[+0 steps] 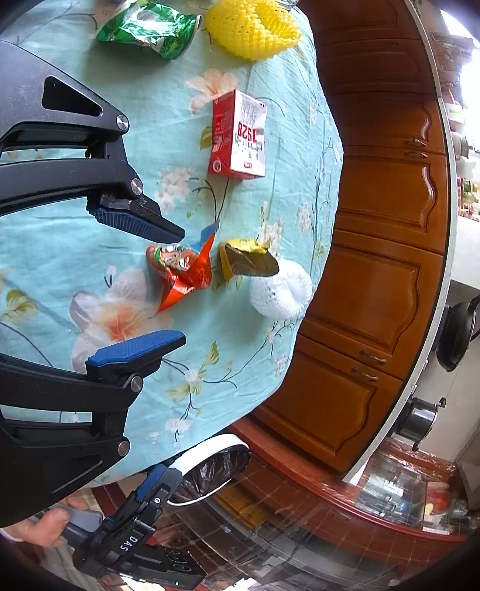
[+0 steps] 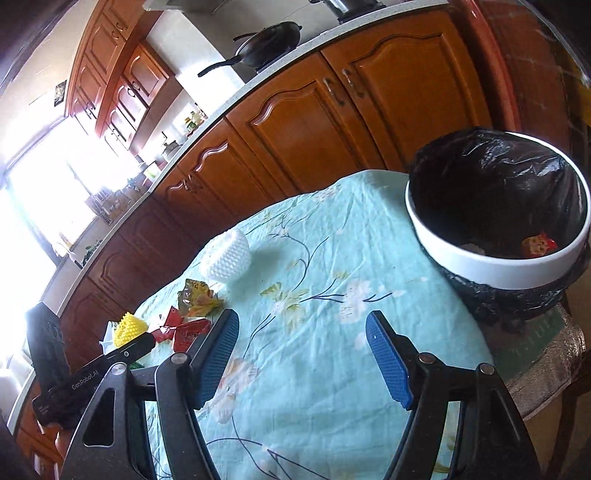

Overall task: Collect trash
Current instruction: 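Move both open tools from the bin back over the table trash, then grasp the brown translucent wrapper with the left tool while the right tool grasps the white foam net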

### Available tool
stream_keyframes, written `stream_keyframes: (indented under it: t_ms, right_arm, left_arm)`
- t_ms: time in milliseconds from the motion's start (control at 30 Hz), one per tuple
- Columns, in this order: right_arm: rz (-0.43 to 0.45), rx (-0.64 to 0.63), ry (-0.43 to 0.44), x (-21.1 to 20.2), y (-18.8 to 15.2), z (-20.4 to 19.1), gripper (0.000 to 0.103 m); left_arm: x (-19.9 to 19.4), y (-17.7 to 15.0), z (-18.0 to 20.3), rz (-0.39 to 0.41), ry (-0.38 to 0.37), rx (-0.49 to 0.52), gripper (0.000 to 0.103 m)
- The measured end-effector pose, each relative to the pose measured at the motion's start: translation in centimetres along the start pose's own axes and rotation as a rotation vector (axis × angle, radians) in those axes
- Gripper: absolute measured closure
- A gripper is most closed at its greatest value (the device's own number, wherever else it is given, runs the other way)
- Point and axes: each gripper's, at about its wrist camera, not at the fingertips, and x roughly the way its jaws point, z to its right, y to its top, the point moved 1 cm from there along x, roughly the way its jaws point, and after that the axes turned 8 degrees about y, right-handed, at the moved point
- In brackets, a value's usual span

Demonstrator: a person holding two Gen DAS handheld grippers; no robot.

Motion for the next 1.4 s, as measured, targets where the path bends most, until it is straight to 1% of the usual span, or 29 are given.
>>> stream_keyframes:
  t_ms: [233, 367, 567, 667, 767, 867, 933, 1067, 1133, 1200, 1267, 1300, 1333, 1367, 1400]
  right_arm:
    - [-0.043, -0.028, 0.020, 1.8, -0.5, -2.1, 0.030]
    - [-0.065, -0.047, 0.031, 3.1, -0.3, -3.3, 0.030]
    - [-0.091, -0.083, 0.059, 5.6, 0.8, -5.3, 0.030]
    - [-0.105, -0.100, 0.079, 7.3, 1.6, -6.1, 0.030]
    - [-0.127, -0.108, 0.087, 9.4, 2.7, -6.7, 0.031]
    - [-0.128, -0.093, 0.088, 11.5, 3.9, -6.9, 0.037]
    - [-0.140, -0.072, 0.104, 13.2, 4.8, -6.9, 0.041]
    - [-0.171, -0.041, 0.100, 16.7, 6.2, -6.5, 0.047]
    - [-0.189, -0.020, 0.100, 18.2, 6.6, -6.2, 0.051]
    - [-0.203, -0.008, 0.104, 19.6, 6.9, -6.0, 0.052]
    - [-0.224, 0.003, 0.108, 20.9, 7.0, -5.8, 0.052]
    - [-0.239, 0.018, 0.118, 21.5, 7.0, -5.7, 0.055]
    - [-0.255, 0.032, 0.125, 21.9, 6.9, -5.5, 0.059]
    - [-0.266, 0.037, 0.126, 22.3, 6.8, -5.4, 0.069]
    - [-0.268, 0.035, 0.125, 22.4, 6.7, -5.3, 0.076]
  left_arm:
    - [-0.1, -0.1, -2.6, 0.001, 0.018, -0.041, 0.054]
    - [0.3, 0.4, -3.6, -0.006, 0.023, -0.049, 0.054]
    - [0.9, 2.2, -3.9, -0.004, 0.009, -0.036, 0.054]
    - [1.2, 3.4, -3.5, 0.009, 0.018, -0.019, 0.054]
    - [2.2, 4.4, -3.0, 0.004, 0.021, 0.005, 0.054]
    - [3.7, 4.9, -2.3, -0.027, 0.021, 0.047, 0.054]
    - [4.8, 5.1, -2.0, -0.051, 0.022, 0.071, 0.054]
    - [6.7, 5.4, -1.8, -0.085, 0.027, 0.085, 0.055]
    - [7.3, 5.6, -1.7, -0.087, 0.031, 0.089, 0.055]
    - [7.8, 5.7, -1.8, -0.091, 0.031, 0.088, 0.057]
    - [8.2, 5.7, -2.0, -0.101, 0.031, 0.087, 0.070]
    - [8.4, 5.7, -2.0, -0.105, 0.031, 0.085, 0.074]
    - [8.6, 5.7, -2.1, -0.109, 0.030, 0.084, 0.079]
    - [8.7, 5.6, -2.1, -0.113, 0.029, 0.083, 0.085]
    - [8.8, 5.5, -2.2, -0.113, 0.029, 0.082, 0.089]
